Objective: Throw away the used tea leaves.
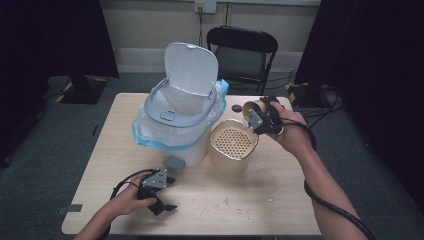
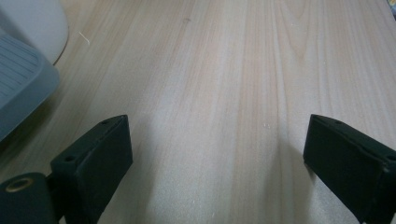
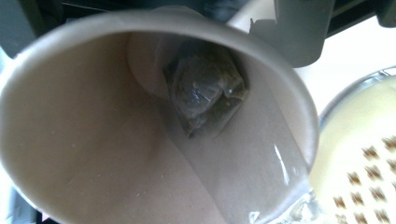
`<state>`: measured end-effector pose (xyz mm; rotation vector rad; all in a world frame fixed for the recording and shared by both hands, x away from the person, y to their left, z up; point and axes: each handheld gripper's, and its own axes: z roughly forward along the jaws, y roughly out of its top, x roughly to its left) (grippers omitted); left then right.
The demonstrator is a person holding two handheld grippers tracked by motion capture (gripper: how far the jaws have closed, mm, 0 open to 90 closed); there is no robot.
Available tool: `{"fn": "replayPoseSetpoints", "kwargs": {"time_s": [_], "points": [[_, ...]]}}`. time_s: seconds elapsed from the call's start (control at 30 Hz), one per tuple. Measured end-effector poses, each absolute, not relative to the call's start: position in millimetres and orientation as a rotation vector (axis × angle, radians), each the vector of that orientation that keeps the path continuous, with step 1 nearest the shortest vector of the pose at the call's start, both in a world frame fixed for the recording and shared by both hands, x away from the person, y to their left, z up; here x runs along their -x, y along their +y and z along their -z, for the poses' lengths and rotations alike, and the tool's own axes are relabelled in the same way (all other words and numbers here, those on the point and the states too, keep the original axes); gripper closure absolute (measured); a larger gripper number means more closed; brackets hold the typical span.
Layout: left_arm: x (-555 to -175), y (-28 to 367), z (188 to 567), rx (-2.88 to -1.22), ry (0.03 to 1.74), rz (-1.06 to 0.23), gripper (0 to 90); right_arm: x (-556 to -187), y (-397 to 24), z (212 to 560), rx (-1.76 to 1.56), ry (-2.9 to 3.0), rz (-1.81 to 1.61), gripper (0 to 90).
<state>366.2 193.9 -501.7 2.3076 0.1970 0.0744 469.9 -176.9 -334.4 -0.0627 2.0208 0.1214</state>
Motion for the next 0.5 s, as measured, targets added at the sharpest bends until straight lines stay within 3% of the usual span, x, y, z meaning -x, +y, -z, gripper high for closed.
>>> {"fn": "replayPoseSetpoints", "kwargs": {"time_s": [0.33,0.5], "points": [[-367,194,501,-2.312,0.192,-0.072,7.1,-448,-148,347,0.503,1.659,0.282,33.9],[-367,194,502,-2.312,0.193,-0.067,7.1,-447,-147,343,0.525,1.608,0.321,33.9]]}}
